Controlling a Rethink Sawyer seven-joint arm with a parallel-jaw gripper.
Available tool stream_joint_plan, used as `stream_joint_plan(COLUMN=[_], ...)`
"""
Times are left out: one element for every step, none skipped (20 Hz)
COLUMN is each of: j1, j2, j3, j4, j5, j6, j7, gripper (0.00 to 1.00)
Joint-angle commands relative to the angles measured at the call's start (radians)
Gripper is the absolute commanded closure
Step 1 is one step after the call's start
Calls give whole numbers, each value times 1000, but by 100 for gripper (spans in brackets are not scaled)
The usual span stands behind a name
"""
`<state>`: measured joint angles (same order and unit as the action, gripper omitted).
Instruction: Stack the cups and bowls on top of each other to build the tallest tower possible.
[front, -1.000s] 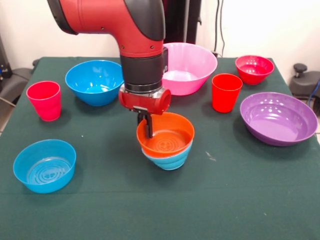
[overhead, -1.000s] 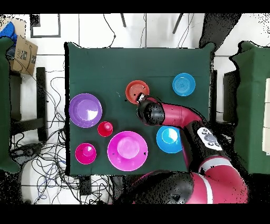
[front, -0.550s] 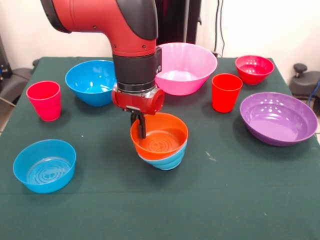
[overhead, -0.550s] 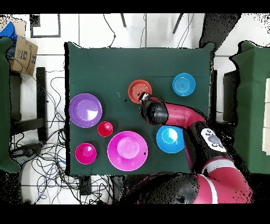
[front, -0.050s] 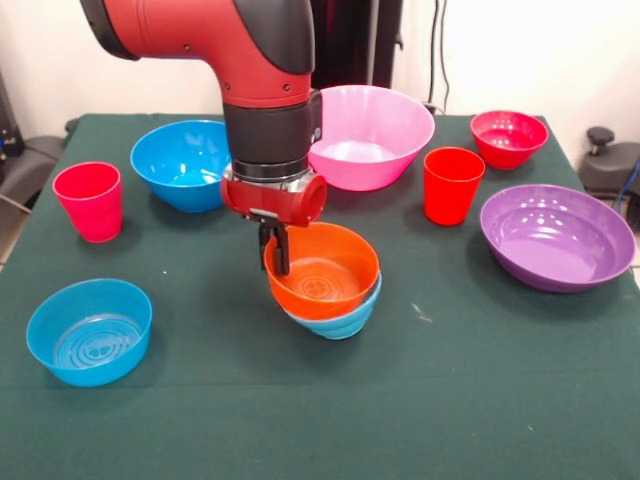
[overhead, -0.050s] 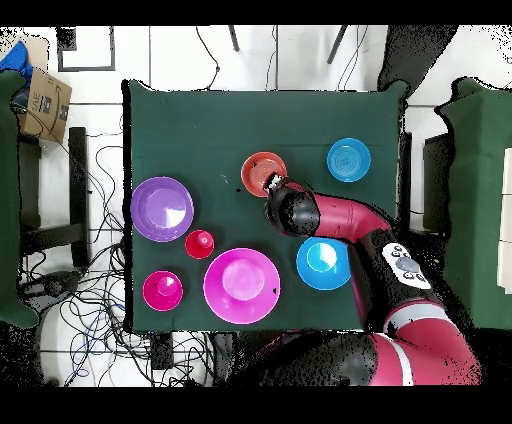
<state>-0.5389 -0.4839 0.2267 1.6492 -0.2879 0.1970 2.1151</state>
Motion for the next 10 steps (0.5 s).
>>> stream_joint_plan(j1=[17,21,26,31,35,39,43,47,51,54], j2=[-29,-31,-32,-32,-32,-32,-33,-34,-33,-33], j3=[71,68,64,61,59,57,56,54,52,49], j4=[45,48,52,57,62,67,72,77,81,85], j5=[-3,-2,-1,-1,0,1,2,3,3,3], j6=[92,89,85,79,72,67,63,58,52,45], j7=[10,15,21,29,36,42,47,52,57,62], gripper=[100,100,100,100,100,100,100,100,100,100])
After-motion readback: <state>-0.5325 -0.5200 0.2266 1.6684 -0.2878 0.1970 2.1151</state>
